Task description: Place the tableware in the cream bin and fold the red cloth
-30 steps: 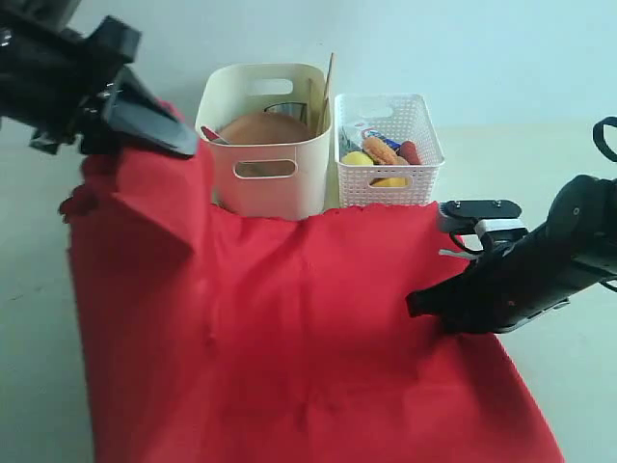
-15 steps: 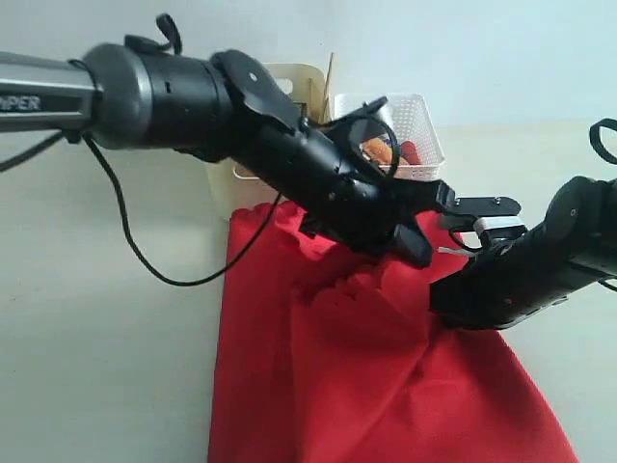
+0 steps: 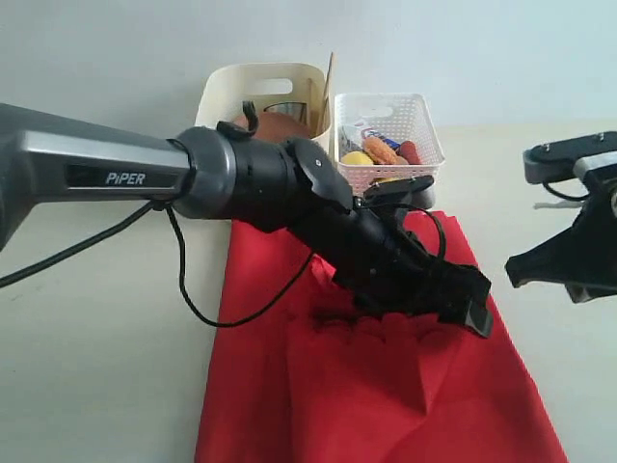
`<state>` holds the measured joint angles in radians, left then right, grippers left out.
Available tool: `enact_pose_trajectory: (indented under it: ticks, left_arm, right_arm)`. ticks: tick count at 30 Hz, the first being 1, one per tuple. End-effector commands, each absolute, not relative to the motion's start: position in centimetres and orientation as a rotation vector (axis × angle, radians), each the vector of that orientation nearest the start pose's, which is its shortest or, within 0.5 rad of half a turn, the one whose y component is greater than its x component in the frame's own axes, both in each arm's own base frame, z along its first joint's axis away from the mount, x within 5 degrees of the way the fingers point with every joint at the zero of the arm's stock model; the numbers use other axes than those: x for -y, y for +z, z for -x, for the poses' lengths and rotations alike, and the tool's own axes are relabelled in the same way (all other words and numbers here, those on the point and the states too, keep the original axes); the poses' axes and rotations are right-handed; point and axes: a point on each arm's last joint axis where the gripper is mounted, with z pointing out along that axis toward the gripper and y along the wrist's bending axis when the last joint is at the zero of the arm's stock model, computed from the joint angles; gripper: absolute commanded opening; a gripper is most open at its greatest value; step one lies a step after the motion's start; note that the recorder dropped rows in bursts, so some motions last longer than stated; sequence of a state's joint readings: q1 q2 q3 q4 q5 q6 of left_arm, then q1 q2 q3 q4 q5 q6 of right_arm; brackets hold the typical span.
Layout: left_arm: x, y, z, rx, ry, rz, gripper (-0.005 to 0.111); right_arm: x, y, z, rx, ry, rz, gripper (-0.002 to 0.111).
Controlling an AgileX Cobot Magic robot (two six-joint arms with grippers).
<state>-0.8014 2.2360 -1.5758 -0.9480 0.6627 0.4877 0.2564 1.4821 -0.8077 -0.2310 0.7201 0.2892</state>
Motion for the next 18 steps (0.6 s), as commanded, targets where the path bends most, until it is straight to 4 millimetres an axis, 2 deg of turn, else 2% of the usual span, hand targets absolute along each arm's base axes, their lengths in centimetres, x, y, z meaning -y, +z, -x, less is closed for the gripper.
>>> enact_pose_trajectory:
  ticks: [1, 4, 12, 16, 17, 18]
  left_arm:
    - [37.1, 16.8, -28.6, -2.532, -1.046, -0.949, 0.083]
    - [37.2, 18.1, -27.5, -2.495, -1.004, -1.073, 0.083]
    - [39.3, 18.1, -24.1, -2.423, -0.963, -1.276, 0.083]
    - [38.7, 19.0, -23.5, -2.434, -0.900, -1.369, 0.082]
    - [38.3, 19.3, -23.5, -2.450, -0.852, -1.375, 0.082]
    - [37.4, 20.2, -23.7, -2.472, -0.721, -1.378, 0.082]
  right_arm:
    - [-4.5, 22.3, -25.1, -2.827, -0.233, 0.167, 0.000]
    - [-4.4, 22.5, -25.1, -2.830, -0.239, 0.181, 0.000]
    - [-4.3, 22.5, -25.2, -2.812, -0.270, 0.223, 0.000]
    - [-4.3, 22.5, -25.2, -2.807, -0.267, 0.224, 0.000]
    - [-4.4, 22.5, -25.3, -2.803, -0.259, 0.222, 0.000]
    - [-4.4, 22.6, -25.3, -2.794, -0.245, 0.218, 0.000]
